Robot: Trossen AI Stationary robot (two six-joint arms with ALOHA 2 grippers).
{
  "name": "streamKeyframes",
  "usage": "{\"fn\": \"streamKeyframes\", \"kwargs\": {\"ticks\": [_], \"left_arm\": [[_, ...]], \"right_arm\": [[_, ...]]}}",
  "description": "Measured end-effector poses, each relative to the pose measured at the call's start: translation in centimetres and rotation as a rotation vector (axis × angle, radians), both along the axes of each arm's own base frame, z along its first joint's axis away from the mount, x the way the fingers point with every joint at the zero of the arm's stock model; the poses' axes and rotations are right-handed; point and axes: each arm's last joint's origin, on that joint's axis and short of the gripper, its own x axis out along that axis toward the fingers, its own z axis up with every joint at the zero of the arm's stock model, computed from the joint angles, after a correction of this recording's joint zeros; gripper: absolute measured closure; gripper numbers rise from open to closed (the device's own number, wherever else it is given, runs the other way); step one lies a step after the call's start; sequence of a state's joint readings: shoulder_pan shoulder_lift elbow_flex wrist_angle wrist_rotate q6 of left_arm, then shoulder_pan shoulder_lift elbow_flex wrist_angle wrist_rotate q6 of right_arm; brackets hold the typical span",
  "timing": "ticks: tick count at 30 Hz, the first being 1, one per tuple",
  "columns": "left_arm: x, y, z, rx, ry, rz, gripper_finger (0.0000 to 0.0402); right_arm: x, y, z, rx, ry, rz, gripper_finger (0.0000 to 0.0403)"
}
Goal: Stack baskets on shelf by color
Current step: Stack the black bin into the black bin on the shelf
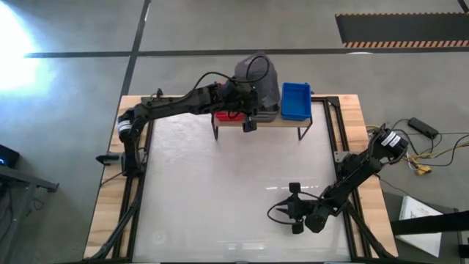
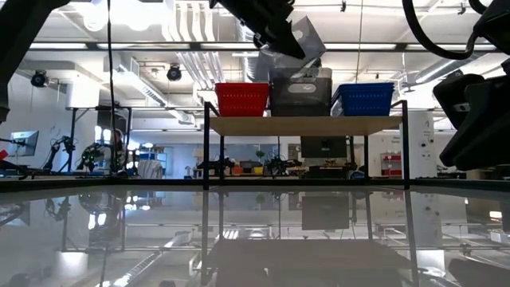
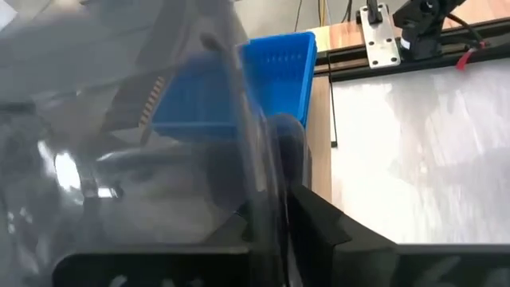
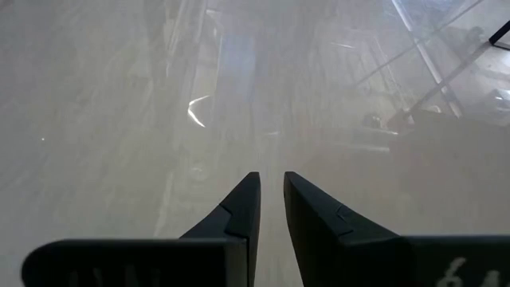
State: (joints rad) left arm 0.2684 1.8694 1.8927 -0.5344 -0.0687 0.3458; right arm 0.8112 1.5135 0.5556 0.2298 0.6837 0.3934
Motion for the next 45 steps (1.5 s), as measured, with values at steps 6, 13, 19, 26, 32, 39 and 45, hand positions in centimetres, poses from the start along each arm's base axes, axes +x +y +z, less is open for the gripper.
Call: {"fn": "streamKeyframes", "kwargs": {"ticks": [6,13,19,26,32,39,45], "left_arm": [[0.0,0.0,0.0,-0.004,-0.004,-0.009,0.0337],[0.0,-0.1,0.0,-0.006,-0.005,-0.010,0.0311],[0.1,-0.4,0.4,0.000,-0.016,-0.019,0.0324],[0.2,-0.6,0.4,0.039,-0.003,-0.047,0.0396],[0.1,-0.9,1.3,0.049,-0.023,-0.055,0.0400],[-0.6,-1.1,2.9,0.043,0.004,-0.061,0.0401],[-1.1,-1.2,3.6,0.012,0.014,-0.046,0.0401]], "right_arm": [[0.0,0.0,0.0,0.000,0.000,0.000,0.0351],[0.0,0.0,0.0,0.000,0.000,0.000,0.0351],[0.0,0.0,0.0,0.000,0.000,0.000,0.0351],[0.0,0.0,0.0,0.000,0.000,0.000,0.0351],[0.0,0.0,0.0,0.000,0.000,0.000,0.0351],[0.0,0.0,0.0,0.000,0.000,0.000,0.0351],[0.0,-0.1,0.1,-0.019,-0.021,-0.025,0.0351]]}}
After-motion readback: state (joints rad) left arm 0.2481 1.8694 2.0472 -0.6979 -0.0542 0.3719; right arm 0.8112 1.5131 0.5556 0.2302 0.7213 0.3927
